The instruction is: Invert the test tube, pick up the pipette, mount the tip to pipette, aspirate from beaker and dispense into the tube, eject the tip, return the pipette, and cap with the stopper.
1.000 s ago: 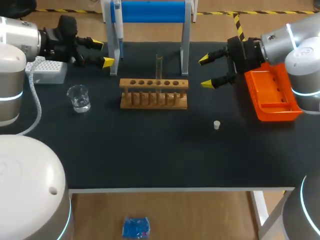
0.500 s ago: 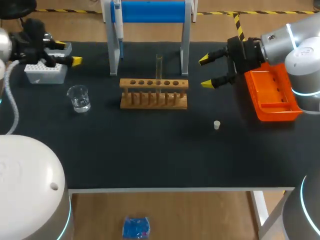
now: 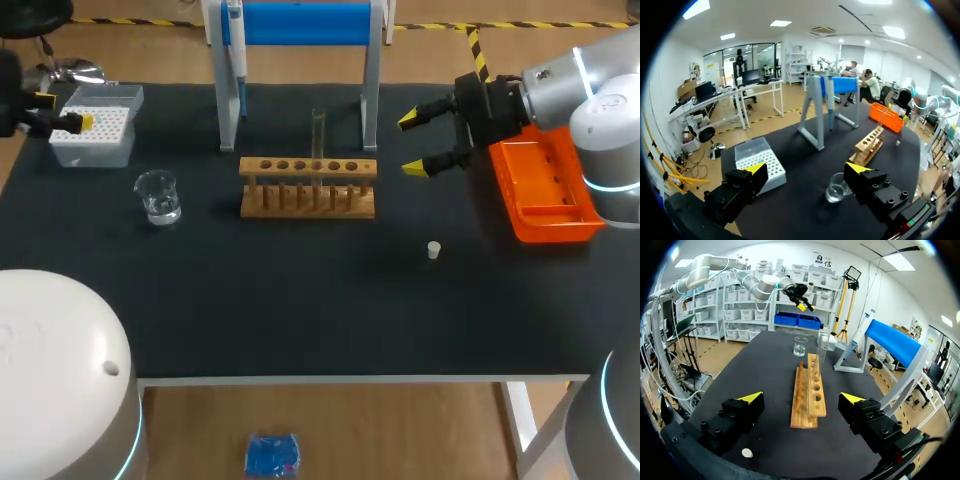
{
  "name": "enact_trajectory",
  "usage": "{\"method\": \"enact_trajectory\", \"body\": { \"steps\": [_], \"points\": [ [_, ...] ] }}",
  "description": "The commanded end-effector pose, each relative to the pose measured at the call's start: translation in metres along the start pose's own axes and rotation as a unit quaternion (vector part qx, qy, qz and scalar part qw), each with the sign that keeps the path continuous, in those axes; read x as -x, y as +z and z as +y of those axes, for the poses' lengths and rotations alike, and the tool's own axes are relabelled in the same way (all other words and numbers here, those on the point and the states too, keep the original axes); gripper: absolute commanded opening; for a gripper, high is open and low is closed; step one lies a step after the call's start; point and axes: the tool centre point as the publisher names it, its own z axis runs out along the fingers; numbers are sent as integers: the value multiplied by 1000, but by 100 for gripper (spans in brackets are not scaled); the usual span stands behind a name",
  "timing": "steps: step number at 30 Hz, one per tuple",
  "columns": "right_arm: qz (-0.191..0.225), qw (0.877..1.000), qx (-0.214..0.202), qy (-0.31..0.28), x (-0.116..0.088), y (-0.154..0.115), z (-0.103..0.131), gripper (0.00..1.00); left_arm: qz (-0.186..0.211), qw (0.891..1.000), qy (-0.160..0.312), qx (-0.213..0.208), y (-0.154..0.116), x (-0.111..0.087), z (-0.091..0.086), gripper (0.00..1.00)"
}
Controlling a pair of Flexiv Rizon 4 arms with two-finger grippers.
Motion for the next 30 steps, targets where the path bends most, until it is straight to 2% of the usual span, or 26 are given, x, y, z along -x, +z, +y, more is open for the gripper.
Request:
{"method": "enact_trajectory", "body": {
  "steps": [1, 6, 17, 30],
  "points": [
    [0, 1000, -1, 0, 0, -1, 0, 100, -35, 999, -11, 8, 10, 3, 2, 100],
    [0, 1000, -1, 0, 0, -1, 0, 100, -85, 996, -32, 7, 18, 11, 4, 100],
    [0, 1000, -1, 0, 0, -1, 0, 100, -151, 987, -61, 8, 38, 30, 9, 100],
    [0, 1000, -1, 0, 0, -1, 0, 100, -177, 980, -89, 5, 66, 57, 25, 100]
  ]
}}
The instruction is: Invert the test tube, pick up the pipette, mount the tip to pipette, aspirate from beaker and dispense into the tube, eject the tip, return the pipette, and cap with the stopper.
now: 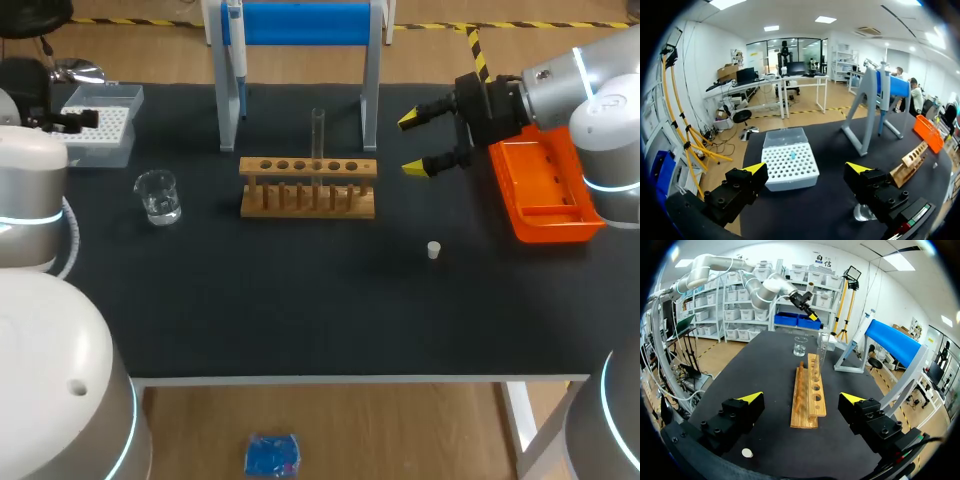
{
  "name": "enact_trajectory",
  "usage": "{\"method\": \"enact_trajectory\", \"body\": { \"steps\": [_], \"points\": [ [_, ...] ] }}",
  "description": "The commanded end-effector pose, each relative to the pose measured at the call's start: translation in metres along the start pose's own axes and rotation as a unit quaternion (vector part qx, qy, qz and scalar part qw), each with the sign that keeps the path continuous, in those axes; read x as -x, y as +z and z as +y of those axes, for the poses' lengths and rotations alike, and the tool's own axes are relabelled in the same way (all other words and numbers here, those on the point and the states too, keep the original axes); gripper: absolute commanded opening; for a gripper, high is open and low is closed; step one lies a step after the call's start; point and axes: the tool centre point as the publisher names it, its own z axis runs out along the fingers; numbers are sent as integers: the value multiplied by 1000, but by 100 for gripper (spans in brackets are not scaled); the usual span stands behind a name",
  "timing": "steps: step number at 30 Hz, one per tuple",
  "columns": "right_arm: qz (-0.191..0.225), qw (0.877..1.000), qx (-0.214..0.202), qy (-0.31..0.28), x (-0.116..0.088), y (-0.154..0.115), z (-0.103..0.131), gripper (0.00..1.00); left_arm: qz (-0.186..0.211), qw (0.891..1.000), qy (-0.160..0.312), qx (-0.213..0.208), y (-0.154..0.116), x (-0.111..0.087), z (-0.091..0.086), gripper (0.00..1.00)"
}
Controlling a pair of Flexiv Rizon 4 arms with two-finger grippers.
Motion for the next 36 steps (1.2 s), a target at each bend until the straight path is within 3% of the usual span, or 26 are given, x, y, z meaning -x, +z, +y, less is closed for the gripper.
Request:
{"method": "enact_trajectory", "body": {
  "steps": [1, 13, 17, 18, 23, 24, 30, 36],
  "points": [
    [0, 1000, -1, 0, 0, -1, 0, 100, -10, 1000, -3, -5, 22, 4, 4, 99],
    [0, 1000, -1, 0, 0, -1, 0, 100, -18, 1000, -16, -2, 58, 7, 3, 100],
    [0, 1000, -1, 0, 0, -1, 0, 100, -17, 1000, -17, 1, 69, 7, 1, 95],
    [0, 1000, -1, 0, 0, -1, 0, 100, -17, 1000, -18, 2, 71, 7, 1, 90],
    [0, 1000, -1, 0, 0, -1, 0, 100, -19, 1000, -22, 5, 80, 8, 1, 85],
    [0, 1000, -1, 0, 0, -1, 0, 100, -20, 1000, -23, 8, 82, 8, 1, 73],
    [0, 1000, -1, 0, 0, -1, 0, 100, -25, 999, -32, 13, 90, 9, 4, 68],
    [0, 1000, -1, 0, 0, -1, 0, 100, -31, 998, -47, 11, 98, 10, 5, 52]
  ]
}}
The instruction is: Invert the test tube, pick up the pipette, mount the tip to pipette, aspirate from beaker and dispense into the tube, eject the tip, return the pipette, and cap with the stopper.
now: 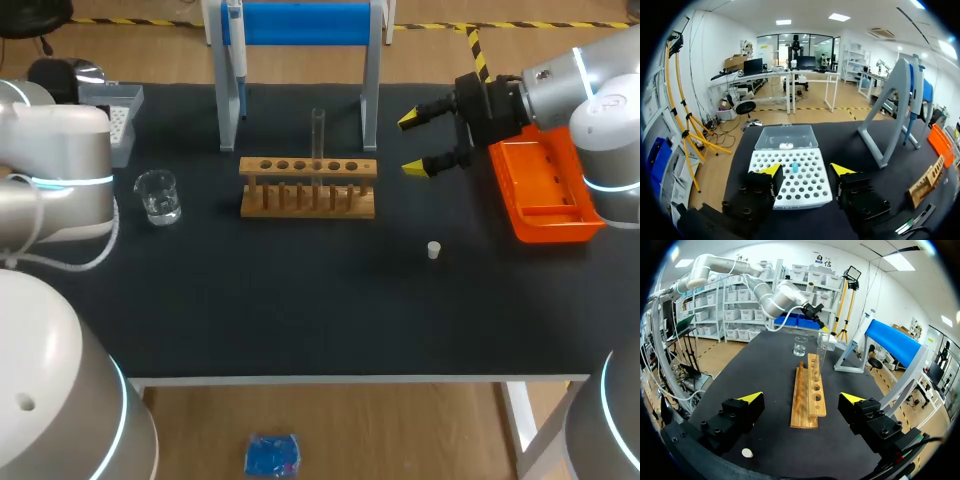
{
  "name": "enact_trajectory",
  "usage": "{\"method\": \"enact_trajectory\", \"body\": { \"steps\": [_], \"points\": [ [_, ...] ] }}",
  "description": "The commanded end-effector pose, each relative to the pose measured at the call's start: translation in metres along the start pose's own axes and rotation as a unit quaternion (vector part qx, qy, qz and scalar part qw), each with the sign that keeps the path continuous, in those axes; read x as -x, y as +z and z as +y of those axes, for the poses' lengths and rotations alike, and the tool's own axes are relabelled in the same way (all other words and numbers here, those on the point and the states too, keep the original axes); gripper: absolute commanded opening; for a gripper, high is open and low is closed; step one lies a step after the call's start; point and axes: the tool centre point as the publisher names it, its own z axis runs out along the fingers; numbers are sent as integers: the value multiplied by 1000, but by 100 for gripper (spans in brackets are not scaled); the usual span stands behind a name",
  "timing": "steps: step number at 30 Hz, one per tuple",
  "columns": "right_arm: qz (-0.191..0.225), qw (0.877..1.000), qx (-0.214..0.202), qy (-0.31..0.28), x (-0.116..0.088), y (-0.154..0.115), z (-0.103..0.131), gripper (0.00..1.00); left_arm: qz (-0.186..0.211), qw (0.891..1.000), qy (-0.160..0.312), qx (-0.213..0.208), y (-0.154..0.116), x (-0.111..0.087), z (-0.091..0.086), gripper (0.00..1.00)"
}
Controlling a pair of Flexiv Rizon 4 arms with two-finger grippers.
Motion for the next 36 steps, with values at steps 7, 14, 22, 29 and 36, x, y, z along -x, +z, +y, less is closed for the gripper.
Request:
{"method": "enact_trajectory", "body": {
  "steps": [7, 14, 22, 29, 36],
  "points": [
    [0, 1000, -1, 0, 0, -1, 0, 100, -8, 1000, -13, -3, 17, -3, 1, 47],
    [0, 1000, -1, 0, 0, -1, 0, 100, -14, 1000, -23, 2, 23, 0, 3, 46],
    [0, 1000, -1, 0, 0, -1, 0, 100, -20, 999, -29, 4, 29, 4, 4, 45],
    [0, 1000, -1, 0, 0, -1, 0, 100, -22, 999, -32, 7, 35, 6, 5, 45],
    [0, 1000, -1, 0, 0, -1, 0, 100, -26, 999, -36, 8, 37, 8, 6, 44]
  ]
}}
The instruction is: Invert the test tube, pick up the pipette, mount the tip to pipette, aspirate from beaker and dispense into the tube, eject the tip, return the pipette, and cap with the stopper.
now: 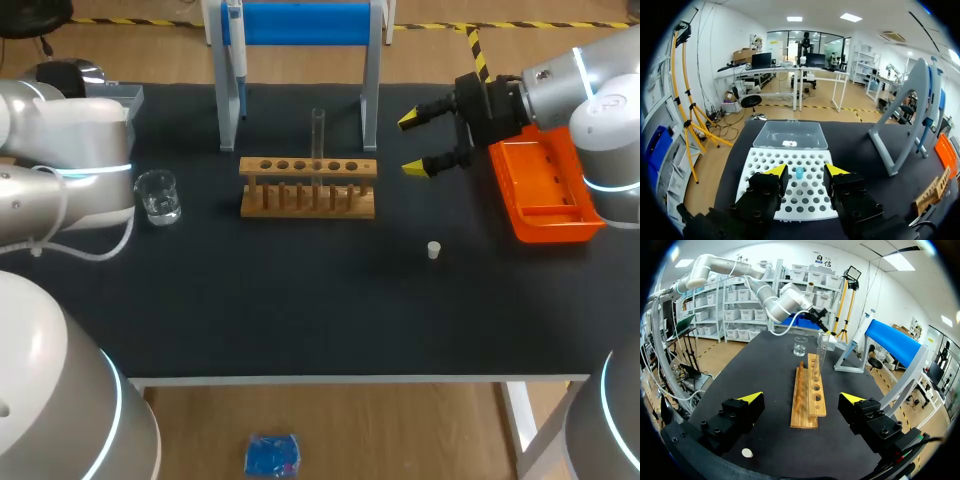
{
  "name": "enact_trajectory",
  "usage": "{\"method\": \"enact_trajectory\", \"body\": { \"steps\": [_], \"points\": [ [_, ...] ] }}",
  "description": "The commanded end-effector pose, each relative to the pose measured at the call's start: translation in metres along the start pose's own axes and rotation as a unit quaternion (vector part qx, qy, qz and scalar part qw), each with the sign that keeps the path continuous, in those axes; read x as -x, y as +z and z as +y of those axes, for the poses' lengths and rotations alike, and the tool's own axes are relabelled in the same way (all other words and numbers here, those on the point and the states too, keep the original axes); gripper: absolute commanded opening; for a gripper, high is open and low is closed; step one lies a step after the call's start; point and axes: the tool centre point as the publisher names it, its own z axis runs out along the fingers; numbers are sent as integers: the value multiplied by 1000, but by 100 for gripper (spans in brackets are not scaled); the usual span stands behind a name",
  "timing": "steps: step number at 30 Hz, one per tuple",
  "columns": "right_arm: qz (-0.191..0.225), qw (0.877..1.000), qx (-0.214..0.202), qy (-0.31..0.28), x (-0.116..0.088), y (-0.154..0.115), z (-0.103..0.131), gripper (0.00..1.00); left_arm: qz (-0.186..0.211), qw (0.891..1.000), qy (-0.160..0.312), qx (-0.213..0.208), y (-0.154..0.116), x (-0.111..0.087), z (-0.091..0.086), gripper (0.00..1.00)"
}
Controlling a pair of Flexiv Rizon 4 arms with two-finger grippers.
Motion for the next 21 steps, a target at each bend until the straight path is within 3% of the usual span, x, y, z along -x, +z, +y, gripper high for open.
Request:
{"method": "enact_trajectory", "body": {
  "steps": [1, 21],
  "points": [
    [0, 1000, -1, 0, 0, -1, 0, 100, -3, 1000, 0, 0, 5, 0, 1, 44],
    [0, 1000, -1, 0, 0, -1, 0, 100, -6, 1000, 4, 5, 12, 1, -1, 40]
  ]
}}
